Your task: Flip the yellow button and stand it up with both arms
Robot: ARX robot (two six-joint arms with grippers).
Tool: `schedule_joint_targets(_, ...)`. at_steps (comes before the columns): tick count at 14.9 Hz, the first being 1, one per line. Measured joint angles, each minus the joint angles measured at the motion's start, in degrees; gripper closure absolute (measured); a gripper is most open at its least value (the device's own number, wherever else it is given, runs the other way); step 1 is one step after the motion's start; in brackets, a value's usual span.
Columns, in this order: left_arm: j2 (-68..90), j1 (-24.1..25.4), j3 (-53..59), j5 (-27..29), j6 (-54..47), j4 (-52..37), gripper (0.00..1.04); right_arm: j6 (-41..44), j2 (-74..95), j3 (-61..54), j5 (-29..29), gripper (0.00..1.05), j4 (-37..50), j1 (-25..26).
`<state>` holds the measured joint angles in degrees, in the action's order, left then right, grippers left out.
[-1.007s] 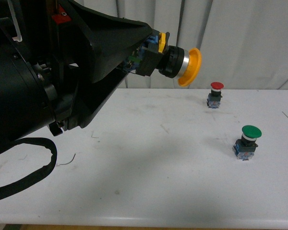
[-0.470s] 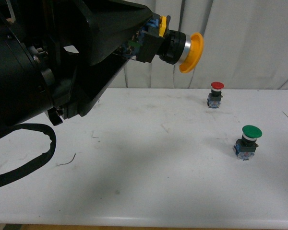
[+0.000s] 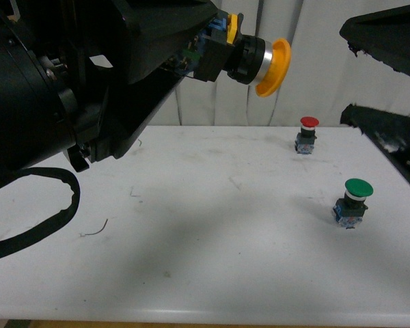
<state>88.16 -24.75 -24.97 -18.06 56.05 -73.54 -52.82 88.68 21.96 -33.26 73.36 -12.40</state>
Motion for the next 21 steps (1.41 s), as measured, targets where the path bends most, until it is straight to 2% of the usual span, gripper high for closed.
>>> schedule_joint_targets(3,1.1,-0.3,-0.3,-0.1,-0.2,0.0,0.69,-16.7,2.5,1.8,-0.1,0.06,0.2,-2.8)
schedule_joint_targets(6,1.4,-0.3,-0.5,-0.4,-0.6,0.0,0.69,-24.6,3.6,4.5,0.7,0.06,0.4,-4.4)
schedule_joint_targets(9,1.5,-0.3,-0.5,-0.6,-0.6,0.0,0.69,-26.8,7.5,8.3,1.8,0.06,0.2,-5.7)
schedule_joint_targets(19,1.5,0.3,-0.4,-1.0,-0.6,0.0,0.69,-24.9,13.4,14.4,3.9,0.06,0.2,-11.2)
schedule_joint_targets(20,1.5,0.4,-0.4,-1.1,-0.6,0.0,0.69,-24.8,13.4,14.4,4.1,0.12,0.2,-11.2)
schedule_joint_targets(21,1.5,0.4,-0.3,-1.1,-0.7,0.1,0.69,-24.7,13.4,14.4,4.4,0.27,0.4,-11.2)
